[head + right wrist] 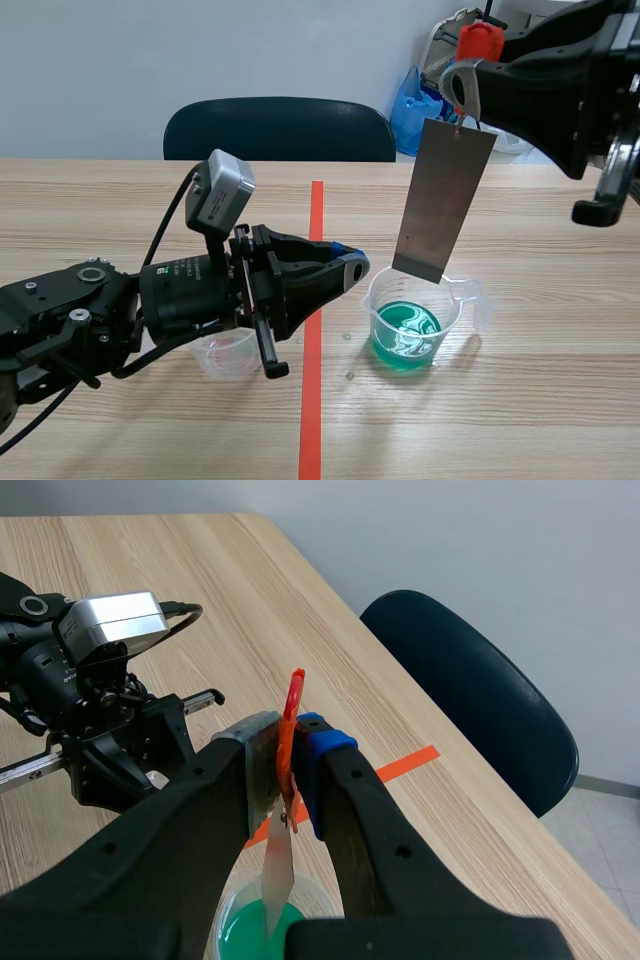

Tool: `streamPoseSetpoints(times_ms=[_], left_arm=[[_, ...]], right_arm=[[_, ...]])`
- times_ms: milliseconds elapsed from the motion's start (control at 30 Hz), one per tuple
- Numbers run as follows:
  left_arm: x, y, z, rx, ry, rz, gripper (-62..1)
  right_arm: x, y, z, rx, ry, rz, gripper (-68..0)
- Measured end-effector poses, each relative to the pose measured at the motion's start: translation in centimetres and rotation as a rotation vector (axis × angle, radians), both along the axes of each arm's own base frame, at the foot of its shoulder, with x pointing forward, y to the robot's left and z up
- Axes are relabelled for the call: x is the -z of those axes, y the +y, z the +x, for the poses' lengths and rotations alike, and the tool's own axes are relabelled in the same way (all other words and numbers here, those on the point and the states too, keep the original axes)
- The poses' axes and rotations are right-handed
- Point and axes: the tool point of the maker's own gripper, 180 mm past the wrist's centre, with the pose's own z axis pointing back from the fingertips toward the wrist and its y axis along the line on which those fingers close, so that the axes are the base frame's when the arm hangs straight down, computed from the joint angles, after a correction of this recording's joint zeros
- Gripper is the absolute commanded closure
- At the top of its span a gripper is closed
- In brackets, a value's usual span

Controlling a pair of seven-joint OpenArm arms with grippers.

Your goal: Do the redox reaction experiment

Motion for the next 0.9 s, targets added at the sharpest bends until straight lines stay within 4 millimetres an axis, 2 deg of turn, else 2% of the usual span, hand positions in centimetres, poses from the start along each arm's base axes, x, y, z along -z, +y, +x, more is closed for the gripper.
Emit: streamPoseSetpoints(times_ms=[333,433,533,667,800,900], left_arm=[[0.1,0.2,0.2,-0.01,-0.003,0.007,-2.6],[0.4,1.6,0.2,-0.023,-0.007,0.022,-2.6],[0.4,5.2,0.1,-0.082,0.0,-0.007,-2.6],[1.1,12.9,-0.7,-0.219,0.057,-0.001,-2.6],[1.1,20.7,-2.8,-0.312,0.073,0.093,-2.7],[0.6,25.4,-4.7,-0.368,0.061,0.188,-2.7]], right_arm=[[0.0,0.0,0.0,0.0,0.0,0.0,-0.7],[0.0,0.0,0.0,0.0,0.0,0.0,-0.7],[0.0,0.0,0.0,0.0,0.0,0.0,-0.7],[0.0,0.0,0.0,0.0,0.0,0.0,-0.7],[0.0,0.0,0.0,0.0,0.0,0.0,-0.6],[0.0,0.0,0.0,0.0,0.0,0.0,-0.7]])
